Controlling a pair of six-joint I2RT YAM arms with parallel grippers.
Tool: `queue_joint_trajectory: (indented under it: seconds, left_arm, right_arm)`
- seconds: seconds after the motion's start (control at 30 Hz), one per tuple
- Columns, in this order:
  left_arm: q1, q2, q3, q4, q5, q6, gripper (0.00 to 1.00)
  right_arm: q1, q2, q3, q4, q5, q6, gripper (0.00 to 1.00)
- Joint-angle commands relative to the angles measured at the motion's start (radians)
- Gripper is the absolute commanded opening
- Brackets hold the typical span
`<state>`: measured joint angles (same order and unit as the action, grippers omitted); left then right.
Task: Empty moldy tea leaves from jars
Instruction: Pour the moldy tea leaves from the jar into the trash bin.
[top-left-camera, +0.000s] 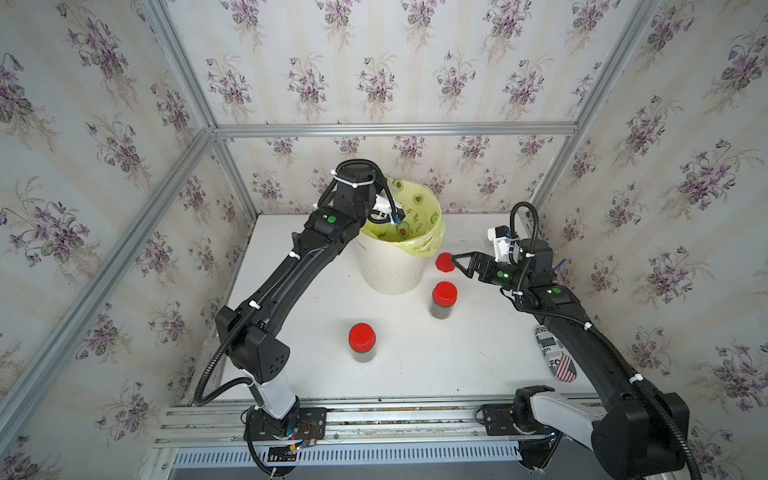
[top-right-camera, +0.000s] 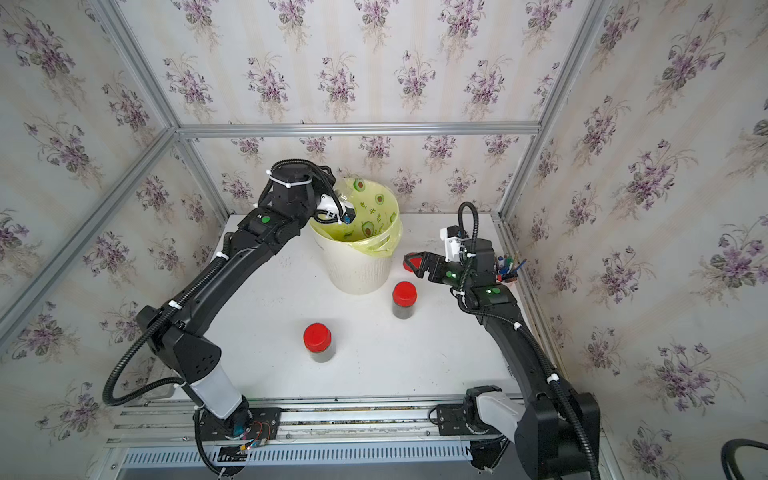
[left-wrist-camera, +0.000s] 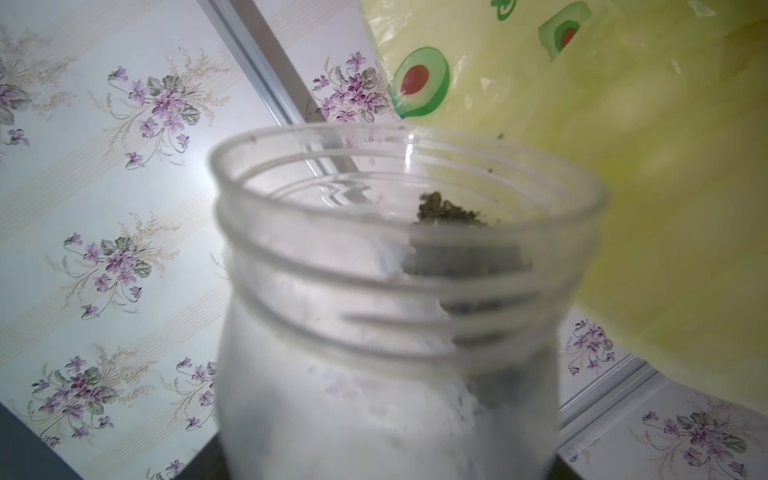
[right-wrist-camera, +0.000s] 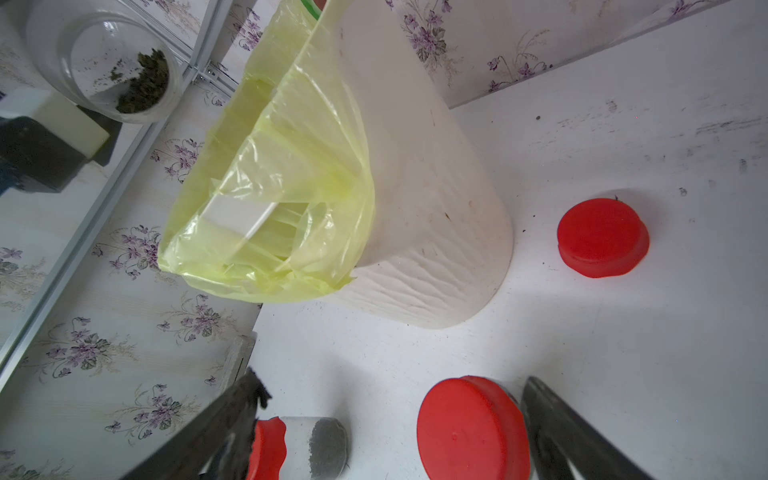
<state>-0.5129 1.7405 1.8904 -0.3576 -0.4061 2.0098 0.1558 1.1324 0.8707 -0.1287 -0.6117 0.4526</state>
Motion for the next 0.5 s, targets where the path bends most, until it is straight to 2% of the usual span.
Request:
queue_joint_trajectory:
  seconds: [0.0, 0.3, 0.47]
  left_arm:
    - [0.007, 0.009, -0.001, -0.019, -0.005, 0.248, 0.53]
    - [0.007, 0.051, 0.085, -0.056, -0.017, 0.225, 0.52]
    - [0.002, 0.051, 0.065, -0.064, -0.051, 0.222, 0.53]
  right_arm:
    - [0.001, 0.005, 0.004, 0.018, -0.013, 0.013, 0.95]
    - [0.002, 0.013, -0.009, 0.027, -0.023, 0.013, 0.95]
    - [0.001, 0.024, -0.020, 0.053, -0.033, 0.020, 0.96]
